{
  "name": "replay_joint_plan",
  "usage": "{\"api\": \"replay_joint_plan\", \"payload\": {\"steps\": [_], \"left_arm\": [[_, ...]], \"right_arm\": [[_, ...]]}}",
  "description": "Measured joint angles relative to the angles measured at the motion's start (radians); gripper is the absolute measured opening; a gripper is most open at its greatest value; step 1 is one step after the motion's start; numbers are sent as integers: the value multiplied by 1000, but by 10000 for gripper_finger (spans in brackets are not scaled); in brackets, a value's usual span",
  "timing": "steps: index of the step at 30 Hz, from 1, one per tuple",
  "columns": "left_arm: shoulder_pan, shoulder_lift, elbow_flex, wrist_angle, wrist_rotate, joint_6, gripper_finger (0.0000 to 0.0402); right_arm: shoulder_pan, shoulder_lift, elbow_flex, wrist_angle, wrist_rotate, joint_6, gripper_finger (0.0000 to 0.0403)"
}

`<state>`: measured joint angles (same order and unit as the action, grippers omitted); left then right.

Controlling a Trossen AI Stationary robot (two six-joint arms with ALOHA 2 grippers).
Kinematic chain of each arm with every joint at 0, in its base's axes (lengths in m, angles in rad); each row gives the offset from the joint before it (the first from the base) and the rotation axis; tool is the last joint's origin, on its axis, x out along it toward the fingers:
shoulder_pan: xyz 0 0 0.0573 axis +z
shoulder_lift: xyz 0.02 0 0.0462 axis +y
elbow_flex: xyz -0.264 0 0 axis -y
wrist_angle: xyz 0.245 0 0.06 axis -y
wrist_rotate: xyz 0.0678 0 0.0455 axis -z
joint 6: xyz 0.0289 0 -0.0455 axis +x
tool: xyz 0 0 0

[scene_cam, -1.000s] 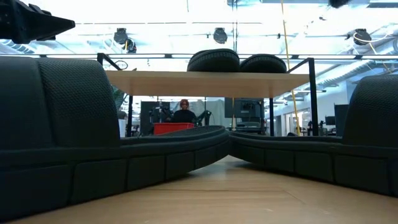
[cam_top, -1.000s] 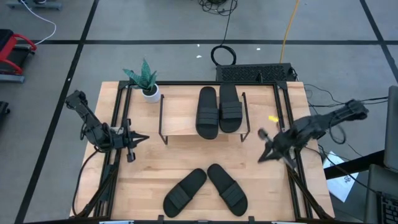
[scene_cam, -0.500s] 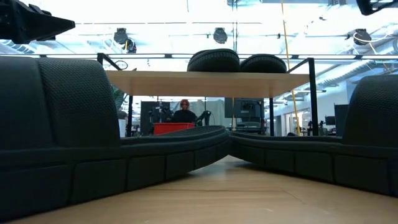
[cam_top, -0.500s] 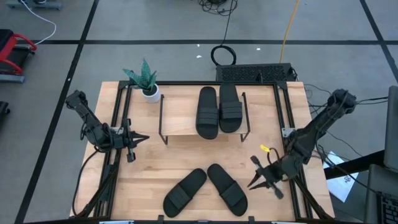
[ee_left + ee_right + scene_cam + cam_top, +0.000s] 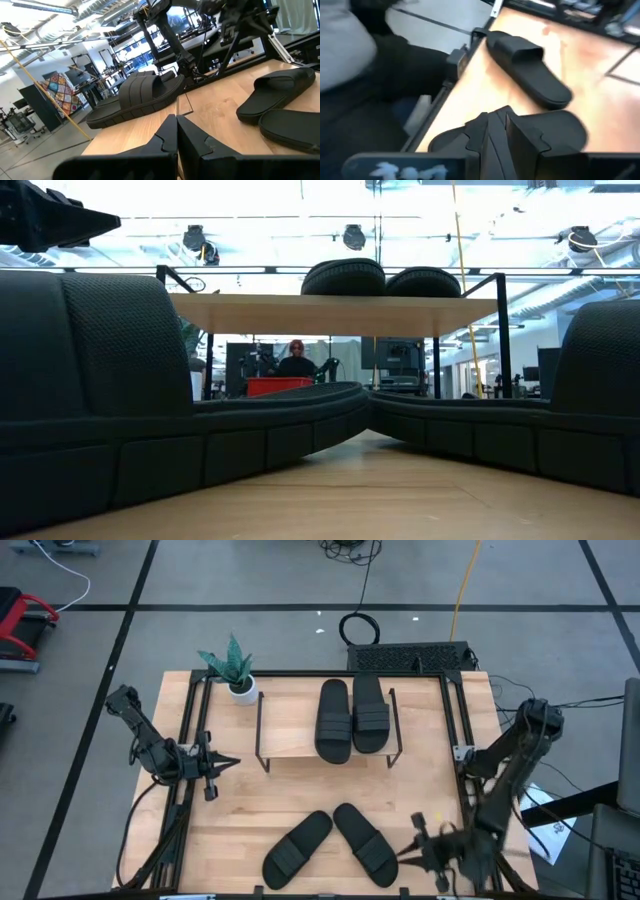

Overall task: Pick and place slides into the shelf
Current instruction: Put the right black slide under the shelf

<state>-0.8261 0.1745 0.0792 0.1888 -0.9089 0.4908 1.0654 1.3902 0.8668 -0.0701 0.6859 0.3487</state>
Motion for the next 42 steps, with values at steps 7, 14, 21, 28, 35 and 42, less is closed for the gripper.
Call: {"api": "replay_joint_plan", "payload": {"steps": [7,14,21,28,35,42], "left_arm": [[0,0,0,0,-5,-2,1],[0,0,0,1,-8,-7,1],[0,1,0,-5,-9,-75,1],[1,1,0,-36,-31,-126,1],[1,1,0,-39,-74,-181,4],[1,2,0,-52,-80,-246,5]], "right_arm": [[81,178,150,-187,199,3,32],[29,307,151,-99,175,-19,23],[59,394,247,-135,181,-74,43],[96,488,456,-411,287,-103,52],[80,569,481,-605,225,-76,73],[66,585,481,-640,226,34,157]]}}
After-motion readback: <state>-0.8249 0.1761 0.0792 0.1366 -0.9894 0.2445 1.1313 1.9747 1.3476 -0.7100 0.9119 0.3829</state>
